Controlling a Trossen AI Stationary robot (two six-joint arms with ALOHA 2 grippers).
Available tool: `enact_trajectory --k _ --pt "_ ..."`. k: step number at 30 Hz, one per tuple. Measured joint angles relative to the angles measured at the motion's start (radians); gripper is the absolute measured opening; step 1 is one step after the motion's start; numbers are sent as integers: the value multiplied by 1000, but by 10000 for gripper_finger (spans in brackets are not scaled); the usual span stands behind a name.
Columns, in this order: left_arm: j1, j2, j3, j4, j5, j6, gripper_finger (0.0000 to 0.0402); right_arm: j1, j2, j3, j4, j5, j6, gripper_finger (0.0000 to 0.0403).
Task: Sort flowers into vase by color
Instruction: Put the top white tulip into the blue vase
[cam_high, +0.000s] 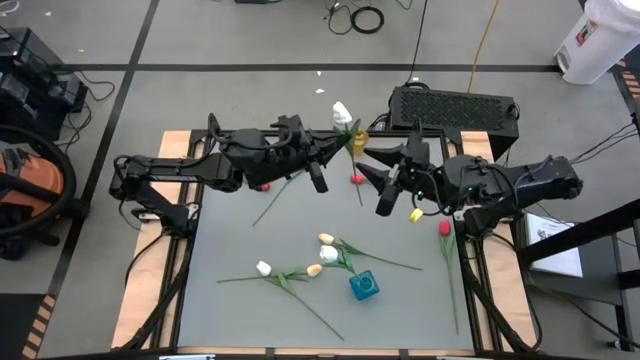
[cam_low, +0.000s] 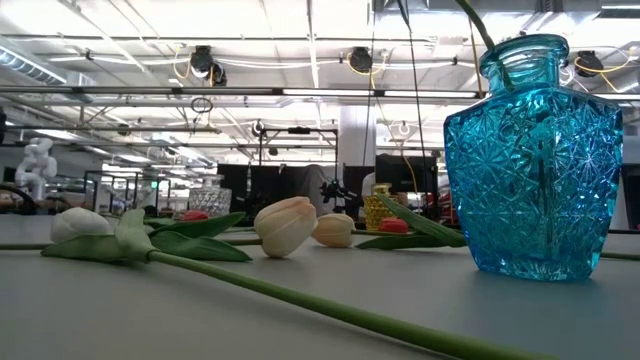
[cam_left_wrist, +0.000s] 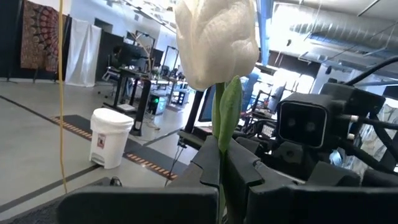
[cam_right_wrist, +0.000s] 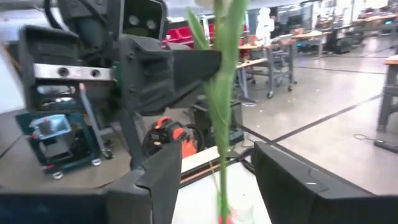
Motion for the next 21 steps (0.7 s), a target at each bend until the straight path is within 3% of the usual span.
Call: enact_trajectory --k 21 --pt "-21 11 0 5 62 -42 1 -26 30 0 23 -38 22 204"
